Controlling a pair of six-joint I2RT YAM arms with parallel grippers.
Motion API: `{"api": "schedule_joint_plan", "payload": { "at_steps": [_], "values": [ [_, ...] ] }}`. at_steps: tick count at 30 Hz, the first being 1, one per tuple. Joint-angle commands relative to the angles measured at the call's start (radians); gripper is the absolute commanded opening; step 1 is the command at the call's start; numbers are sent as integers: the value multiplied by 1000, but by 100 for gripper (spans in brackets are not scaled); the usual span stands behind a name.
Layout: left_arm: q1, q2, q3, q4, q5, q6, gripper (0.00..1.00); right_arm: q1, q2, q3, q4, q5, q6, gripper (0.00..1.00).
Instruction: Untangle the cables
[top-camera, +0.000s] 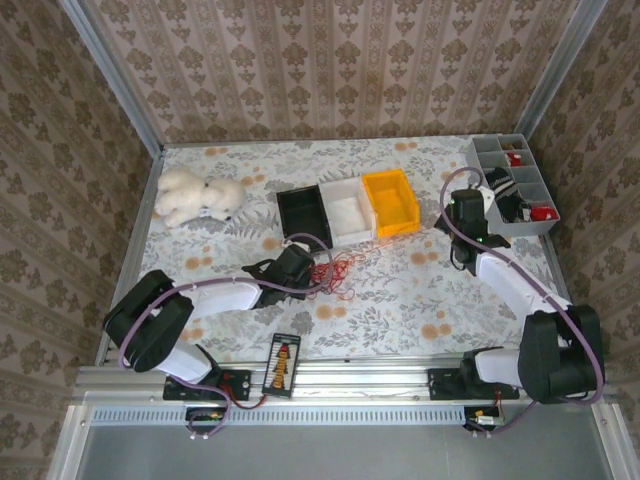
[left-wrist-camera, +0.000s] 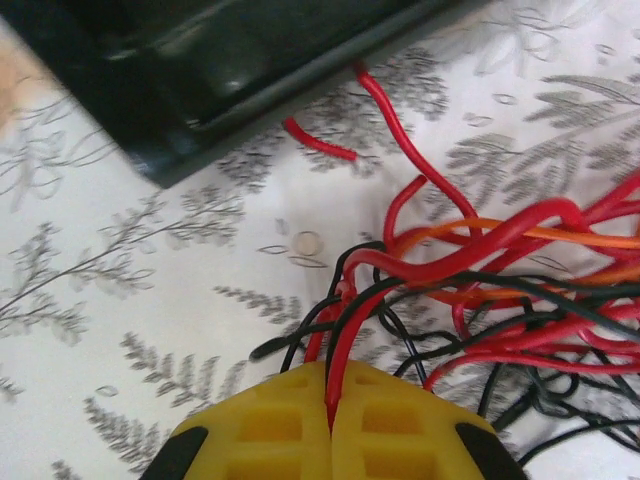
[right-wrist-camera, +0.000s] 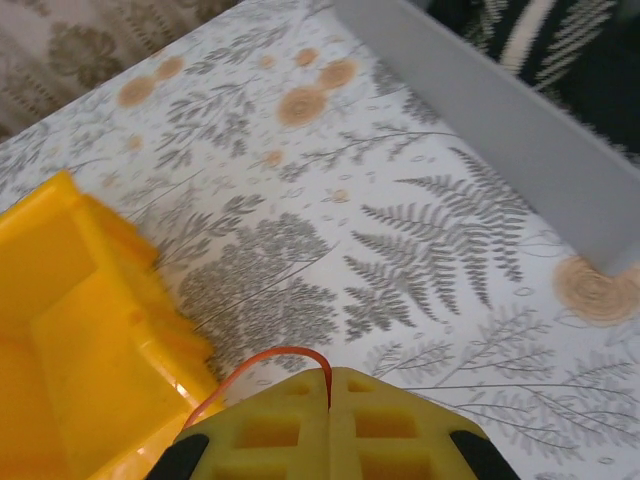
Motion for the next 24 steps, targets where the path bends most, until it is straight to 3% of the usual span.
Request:
{"api": "schedule_joint_plan", "payload": {
  "at_steps": [1,13,19,24],
  "values": [
    [18,-16,-23,-108,-100,-57,0,-73,-42,-17,-24,10,48,0],
    [38,43,48,-336,-289,-210,0,-313,-113,-84,-28,-95,99,0],
    [40,39,47,-307,-268,-218,0,-336,-126,-99,-8,-136,91,0],
    [37,43,43,-281,-247,-222,0,-335,-115,-94,77,-285,77,0]
  ]
}}
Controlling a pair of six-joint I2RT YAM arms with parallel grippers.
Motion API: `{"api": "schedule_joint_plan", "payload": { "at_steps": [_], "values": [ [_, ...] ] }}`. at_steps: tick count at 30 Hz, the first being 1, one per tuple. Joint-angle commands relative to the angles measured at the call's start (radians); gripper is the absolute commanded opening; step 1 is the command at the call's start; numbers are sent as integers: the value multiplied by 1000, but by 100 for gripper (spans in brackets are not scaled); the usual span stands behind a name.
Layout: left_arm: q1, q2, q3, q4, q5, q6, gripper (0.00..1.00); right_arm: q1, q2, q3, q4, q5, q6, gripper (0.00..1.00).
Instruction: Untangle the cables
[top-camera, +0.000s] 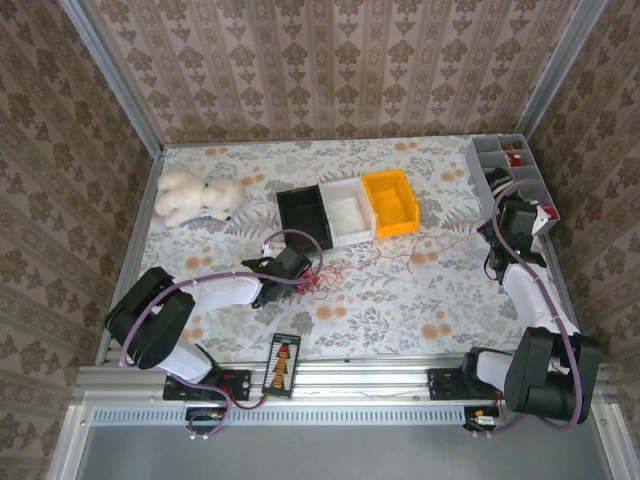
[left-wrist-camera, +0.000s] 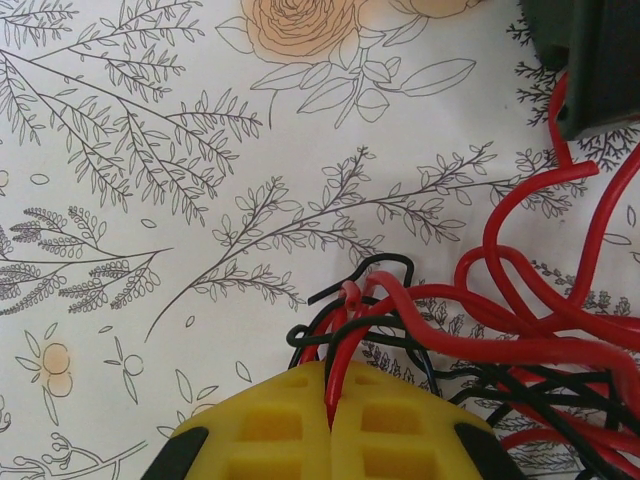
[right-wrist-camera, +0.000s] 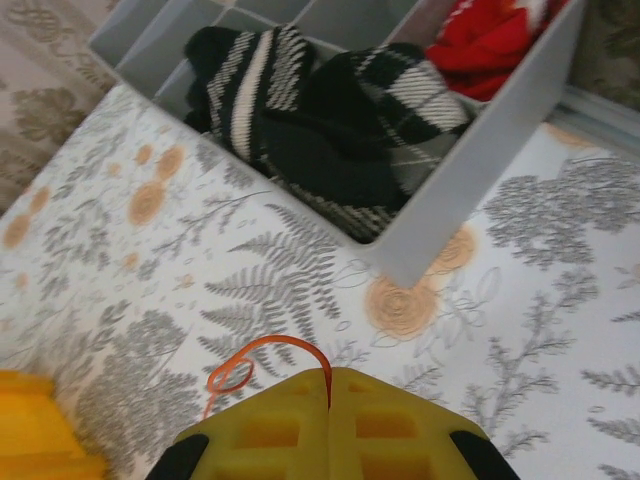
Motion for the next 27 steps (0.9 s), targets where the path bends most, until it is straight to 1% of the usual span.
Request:
{"api": "schedule_joint_plan", "payload": {
  "at_steps": [1,3,5,8,11,14,18,22,27],
  "values": [
    [8,24,2,-42,-3,-24,0,1,-5,-4,95,-156,-8,0],
    [8,25,5,-41,-6,-16,0,20,4,-6,165,-260,-6,0],
    [7,25,5,-34,-6,-13,0,64,17,10,205,-337,-11,0],
    [5,25,-1,-15,2,-4,0,158,43,76,210,-387,-29,0],
    [4,31,0,-1,10,6,0,245,65,166,199,-387,-48,0],
    [4,39,3,7,15,15,0,288,90,268,194,-372,-54,0],
    [1,47,3,5,13,15,0,300,128,415,176,-319,-66,0],
    [0,48,-3,10,11,11,0,300,168,517,198,-262,-78,0],
    [-6,50,-3,11,3,5,0,305,280,601,187,-307,-87,0]
  ]
}}
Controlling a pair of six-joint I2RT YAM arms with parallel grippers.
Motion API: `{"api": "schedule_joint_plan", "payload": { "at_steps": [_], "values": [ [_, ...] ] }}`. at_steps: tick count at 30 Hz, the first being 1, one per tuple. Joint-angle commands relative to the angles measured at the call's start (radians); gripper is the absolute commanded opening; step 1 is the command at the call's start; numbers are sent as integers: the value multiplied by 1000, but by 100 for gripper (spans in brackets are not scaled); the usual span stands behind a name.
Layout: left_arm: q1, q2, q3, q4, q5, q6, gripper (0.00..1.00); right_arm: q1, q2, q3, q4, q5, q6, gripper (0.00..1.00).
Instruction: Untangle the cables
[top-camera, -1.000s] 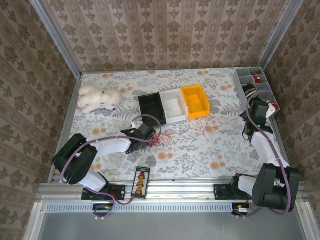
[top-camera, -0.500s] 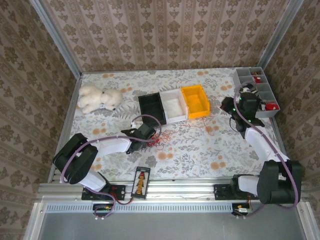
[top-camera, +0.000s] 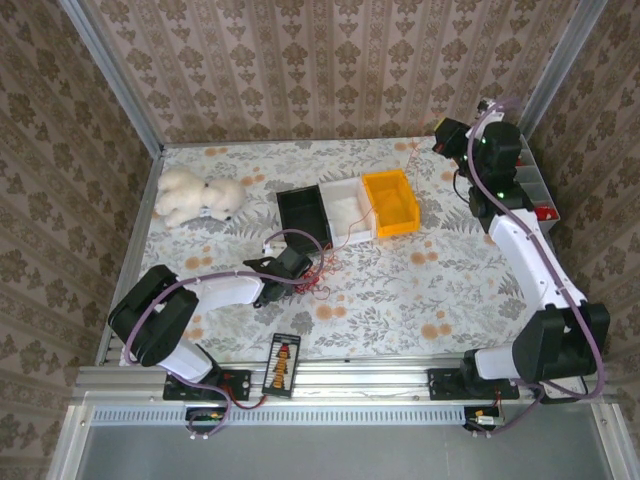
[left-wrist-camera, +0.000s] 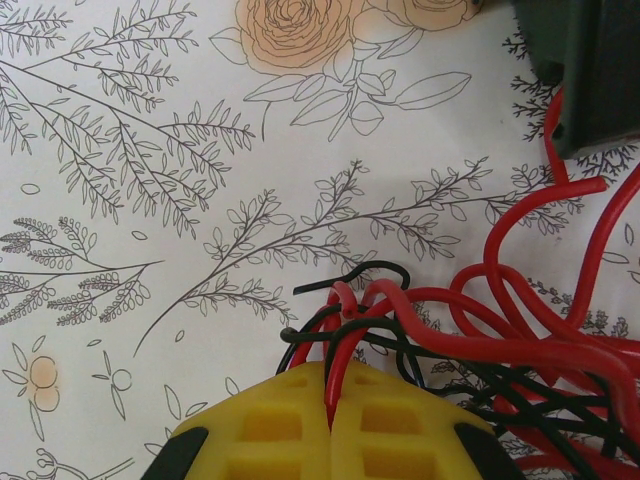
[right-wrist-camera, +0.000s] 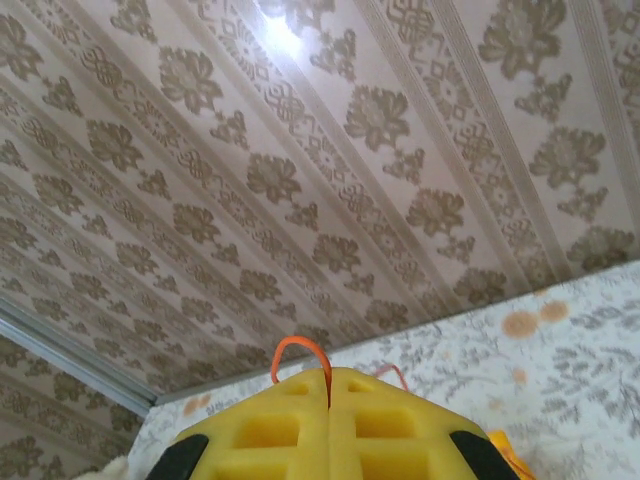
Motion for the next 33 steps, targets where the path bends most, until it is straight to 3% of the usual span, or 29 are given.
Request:
{"api": "schedule_joint_plan", "payload": {
  "at_steps": [1,6,13,16,18,20,22,26,33],
  "values": [
    [-6,29,-3,-23,11,4,0,11,78,30,-5,-18,-27,0],
    [-17,27,2,-31,-6,0,0,38,128,27,-16,-88,-47,0],
    [-28,43,21,-31,-6,14,0,59,204,-25,-98,84,-48,0],
    [-37,49,31,-34,-9,24,0,59,277,-12,-127,99,-33,0],
    [-43,55,37,-32,-11,32,0,61,346,28,-162,39,-45,11],
    [-48,58,44,-34,-14,39,0,67,404,87,-259,-12,-62,35],
    [-55,60,49,-40,-21,42,0,81,416,91,-296,-18,-69,45],
    [-66,60,52,-40,-29,48,0,119,346,5,-264,17,-88,52],
    [-69,73,60,-31,-20,63,0,254,211,-165,-257,16,-142,53]
  ]
}}
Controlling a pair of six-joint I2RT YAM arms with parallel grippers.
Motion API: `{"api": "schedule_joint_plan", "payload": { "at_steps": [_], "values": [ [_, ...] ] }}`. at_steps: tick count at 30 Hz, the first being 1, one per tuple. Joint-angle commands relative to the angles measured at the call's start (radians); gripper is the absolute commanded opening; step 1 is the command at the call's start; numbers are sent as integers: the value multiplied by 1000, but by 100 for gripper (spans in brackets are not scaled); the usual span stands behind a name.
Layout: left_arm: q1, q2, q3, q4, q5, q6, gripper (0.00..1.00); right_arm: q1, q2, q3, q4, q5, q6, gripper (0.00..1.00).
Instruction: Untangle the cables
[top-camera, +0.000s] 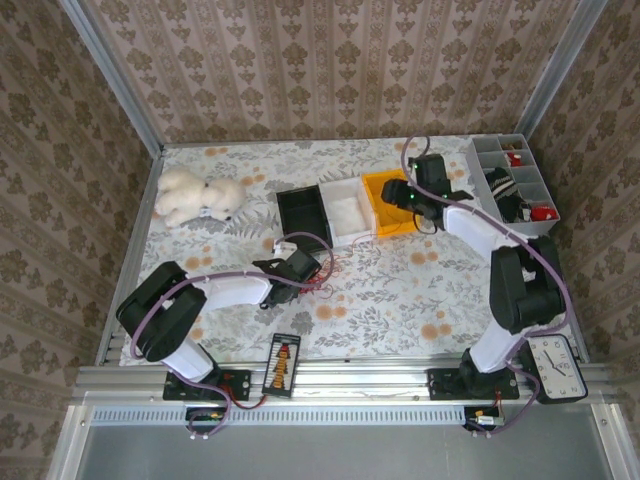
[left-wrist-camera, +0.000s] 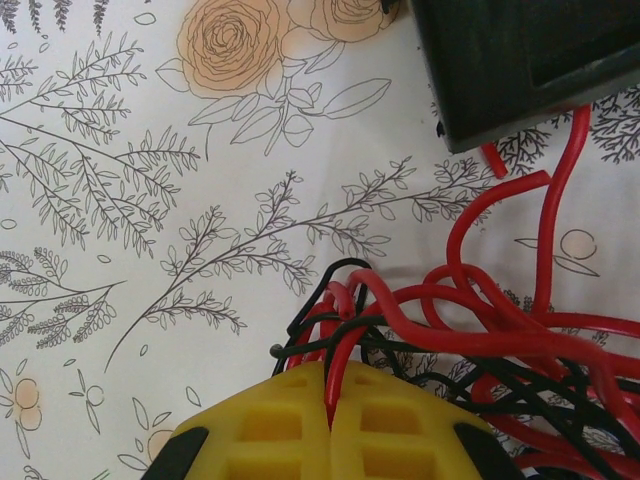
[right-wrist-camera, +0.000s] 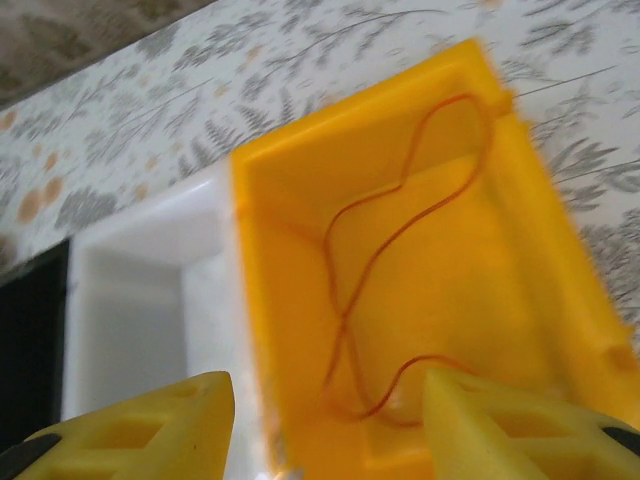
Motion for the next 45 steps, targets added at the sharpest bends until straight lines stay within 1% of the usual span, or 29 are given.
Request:
{"api": "schedule_joint_plan", "payload": {
  "at_steps": [1,4,6,8,9,14,20,25,28,32,37,39,42,44,45],
  "values": [
    [-9,31,26,-25,20,21,0,80,-71,-82,-12,-5,-50,53],
    [-10,36,30,-25,22,27,0,165,-72,-143,-15,-55,-81,53],
    [-9,37,31,-23,24,29,0,227,-35,-156,-44,-86,-113,53],
    [-11,37,33,-24,23,31,0,268,4,-153,-64,-89,-134,53],
    [-12,37,33,-25,23,32,0,284,25,-151,-69,-70,-128,53],
    [-17,37,35,-26,20,34,0,279,75,-129,-62,4,-77,53],
    [-27,34,36,-33,10,31,0,260,143,-108,-17,-68,-16,52],
    [-35,33,36,-32,3,33,0,260,206,-45,-76,-51,-11,51],
    [-40,34,38,-32,-2,32,0,269,242,-3,-147,-9,-12,48],
    [-49,33,41,-49,-20,23,0,291,260,27,-245,107,-40,40],
    [-54,25,42,-52,-31,19,0,331,274,51,-347,233,-101,34],
    [-54,27,44,-52,-32,16,0,342,273,52,-368,263,-117,27],
    [-54,31,47,-55,-34,11,0,346,260,39,-369,279,-122,12],
    [-54,34,47,-56,-37,8,0,343,245,25,-357,289,-117,5],
    [-54,36,47,-55,-40,6,0,342,236,18,-352,296,-112,3]
  ]
}}
